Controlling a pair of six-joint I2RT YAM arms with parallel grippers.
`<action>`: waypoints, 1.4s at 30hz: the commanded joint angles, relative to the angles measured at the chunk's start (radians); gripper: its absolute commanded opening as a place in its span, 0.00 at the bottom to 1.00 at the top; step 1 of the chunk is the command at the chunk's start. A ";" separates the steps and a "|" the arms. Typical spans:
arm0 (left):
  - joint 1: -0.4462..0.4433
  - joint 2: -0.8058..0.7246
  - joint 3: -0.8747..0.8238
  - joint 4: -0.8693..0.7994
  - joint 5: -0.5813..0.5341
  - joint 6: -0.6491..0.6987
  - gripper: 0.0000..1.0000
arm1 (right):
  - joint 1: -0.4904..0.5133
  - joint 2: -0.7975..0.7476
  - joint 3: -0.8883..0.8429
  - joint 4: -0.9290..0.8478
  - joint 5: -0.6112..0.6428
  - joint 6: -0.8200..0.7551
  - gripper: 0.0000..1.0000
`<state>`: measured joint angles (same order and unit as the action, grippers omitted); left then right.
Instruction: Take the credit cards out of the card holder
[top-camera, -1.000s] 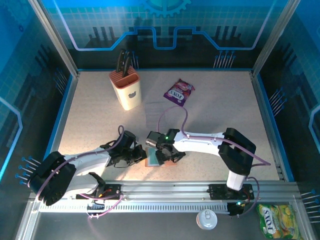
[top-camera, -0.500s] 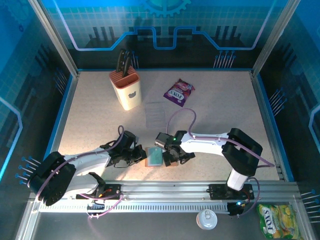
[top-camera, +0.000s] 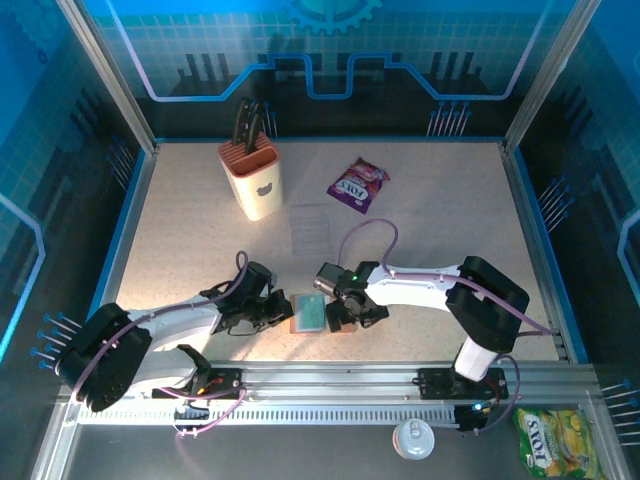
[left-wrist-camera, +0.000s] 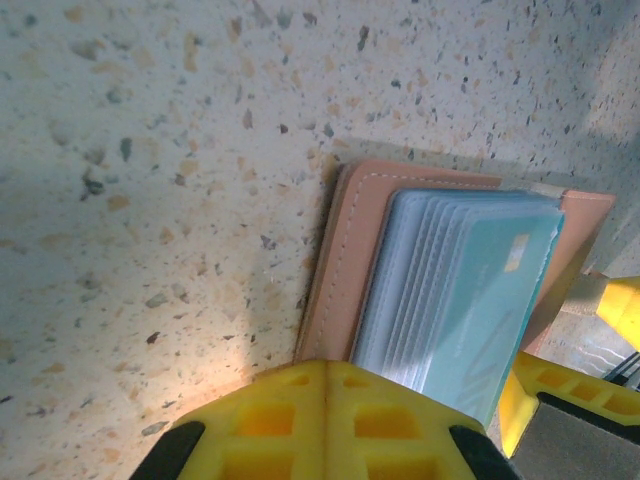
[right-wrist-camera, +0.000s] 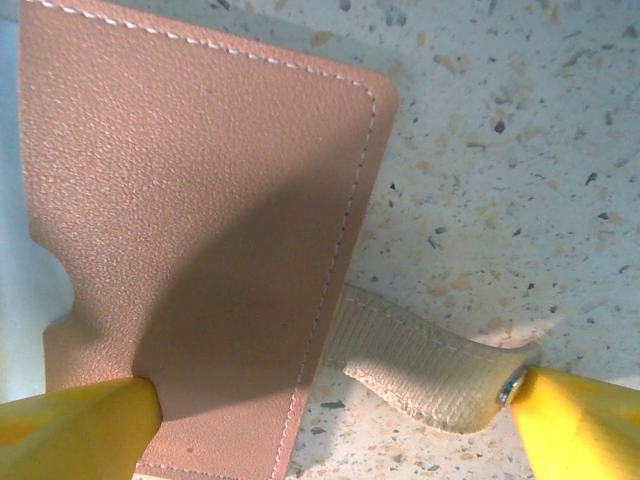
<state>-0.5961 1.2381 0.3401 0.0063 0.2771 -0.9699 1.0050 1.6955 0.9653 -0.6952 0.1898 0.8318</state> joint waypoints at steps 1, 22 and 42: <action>-0.004 0.012 -0.002 -0.063 -0.037 -0.001 0.01 | -0.013 0.048 -0.050 0.034 -0.002 -0.002 0.94; -0.012 -0.101 0.110 -0.092 -0.015 -0.015 0.04 | -0.014 -0.240 0.124 -0.104 -0.050 -0.096 0.89; -0.064 0.001 0.065 0.042 -0.026 -0.058 0.05 | -0.075 -0.180 -0.117 0.454 -0.398 0.040 0.68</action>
<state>-0.6521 1.2201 0.4210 0.0208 0.2619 -1.0225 0.9424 1.4979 0.8749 -0.3431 -0.1543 0.8410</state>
